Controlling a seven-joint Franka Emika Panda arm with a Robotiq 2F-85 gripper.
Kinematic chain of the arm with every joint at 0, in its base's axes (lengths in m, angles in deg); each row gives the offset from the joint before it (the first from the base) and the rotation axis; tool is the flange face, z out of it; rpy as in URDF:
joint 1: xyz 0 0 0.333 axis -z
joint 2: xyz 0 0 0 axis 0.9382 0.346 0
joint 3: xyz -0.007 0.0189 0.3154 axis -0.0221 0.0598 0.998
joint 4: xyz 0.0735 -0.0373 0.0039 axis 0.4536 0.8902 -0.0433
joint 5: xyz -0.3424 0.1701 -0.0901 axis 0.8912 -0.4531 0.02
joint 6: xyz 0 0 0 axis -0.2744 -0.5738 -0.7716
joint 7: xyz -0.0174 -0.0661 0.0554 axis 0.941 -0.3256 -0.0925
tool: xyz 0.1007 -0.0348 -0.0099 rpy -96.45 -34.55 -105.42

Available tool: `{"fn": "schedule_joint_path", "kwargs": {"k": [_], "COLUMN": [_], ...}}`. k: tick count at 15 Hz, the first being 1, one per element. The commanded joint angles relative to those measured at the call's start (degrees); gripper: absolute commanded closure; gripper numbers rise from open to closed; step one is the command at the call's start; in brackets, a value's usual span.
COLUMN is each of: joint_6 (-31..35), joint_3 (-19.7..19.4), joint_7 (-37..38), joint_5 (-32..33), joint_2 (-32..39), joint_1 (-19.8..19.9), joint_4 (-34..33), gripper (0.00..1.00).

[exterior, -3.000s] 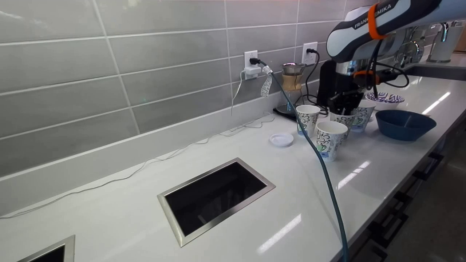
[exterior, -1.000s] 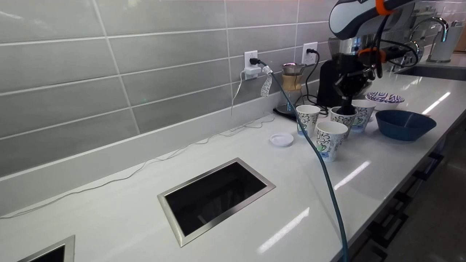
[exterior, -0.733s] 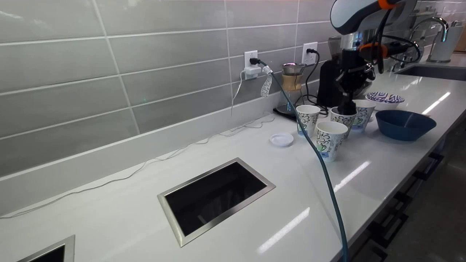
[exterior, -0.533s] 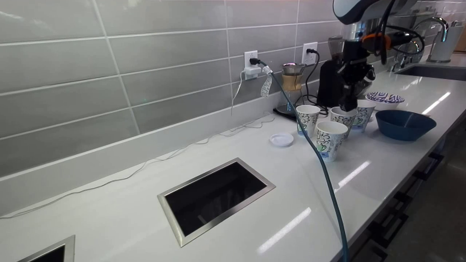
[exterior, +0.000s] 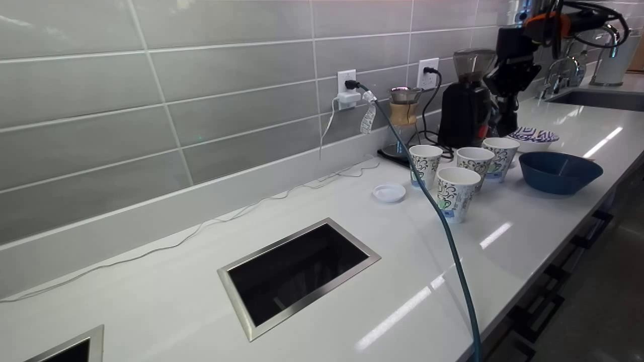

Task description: Move the black object from the cup to the countertop

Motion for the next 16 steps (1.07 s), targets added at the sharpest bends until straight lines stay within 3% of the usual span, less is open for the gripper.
{"fn": "schedule_joint_path", "kwargs": {"k": [1, 5, 6, 9, 16], "joint_6": [1.8, 2.2, 3.5, 7.6, 8.5], "joint_3": [-1.1, -1.2, -1.2, -1.3, 0.5], "joint_7": [1.9, 1.7, 1.3, 0.7, -1.2], "joint_5": [-0.8, -1.8, -1.8, -1.5, -3.4], "joint_2": [-4.8, -4.8, -4.5, -4.4, -12.2], "joint_1": [1.7, 3.9, 4.4, 5.2, 4.7], "joint_4": [8.9, 13.0, 13.9, 16.4, 22.3], "gripper": [1.0, 1.0, 0.74, 0.6, 0.1]}}
